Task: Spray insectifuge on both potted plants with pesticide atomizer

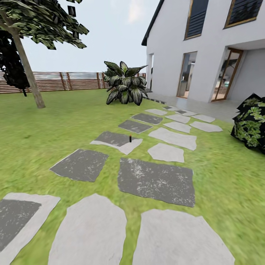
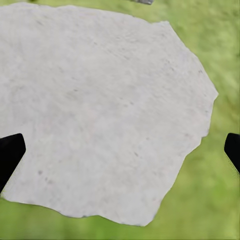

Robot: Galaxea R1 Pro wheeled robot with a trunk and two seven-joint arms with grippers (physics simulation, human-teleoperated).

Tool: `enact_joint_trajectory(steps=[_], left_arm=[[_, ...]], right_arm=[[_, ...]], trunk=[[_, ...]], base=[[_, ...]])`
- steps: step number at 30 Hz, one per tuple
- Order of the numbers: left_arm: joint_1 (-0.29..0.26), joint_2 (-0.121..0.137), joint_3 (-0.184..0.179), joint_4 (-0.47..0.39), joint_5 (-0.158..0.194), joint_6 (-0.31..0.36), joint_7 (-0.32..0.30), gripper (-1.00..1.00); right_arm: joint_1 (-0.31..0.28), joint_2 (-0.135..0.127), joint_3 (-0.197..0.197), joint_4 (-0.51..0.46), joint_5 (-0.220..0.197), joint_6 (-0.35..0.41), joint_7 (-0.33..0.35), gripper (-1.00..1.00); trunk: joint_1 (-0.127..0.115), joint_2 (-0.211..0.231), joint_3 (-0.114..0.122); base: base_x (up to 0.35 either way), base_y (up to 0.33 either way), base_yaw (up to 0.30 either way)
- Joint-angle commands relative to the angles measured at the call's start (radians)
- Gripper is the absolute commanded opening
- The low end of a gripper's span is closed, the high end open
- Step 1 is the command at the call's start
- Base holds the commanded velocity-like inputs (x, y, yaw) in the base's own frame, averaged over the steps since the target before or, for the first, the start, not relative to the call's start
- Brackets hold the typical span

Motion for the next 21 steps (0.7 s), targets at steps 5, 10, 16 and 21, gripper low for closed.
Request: enact_joint_trajectory(steps=[5, 10, 16, 21], left_arm=[[-0.001, 0.001, 0.001, 0.001, 0.001, -0.003, 0.0, 1.0], [-0.001, 0.001, 0.001, 0.001, 0.003, -0.003, 0.0, 1.0], [-0.001, 0.001, 0.001, 0.001, 0.003, -0.003, 0.0, 1.0], [-0.001, 0.002, 0.001, 0.001, 0.003, -0.003, 0.0, 1.0]], right_arm=[[-0.001, 0.0, 0.0, 0.001, 0.0, -0.003, -0.002, 1.0], [-0.001, 0.0, 0.0, 0.002, 0.0, -0.003, -0.002, 1.0], [-0.001, 0.0, 0.0, 0.002, 0.0, -0.003, -0.002, 1.0], [-0.001, 0.0, 0.0, 0.002, 0.0, -0.003, -0.002, 1.0]], trunk=[[0.0, 0.0, -0.001], [0.0, 0.0, -0.001], [0.0, 0.0, -0.001], [0.0, 0.0, -0.001]], base=[[0.338, -0.05, 0.0], [0.339, -0.009, 0.0], [0.339, -0.001, 0.0], [0.339, 0.0, 0.0]])
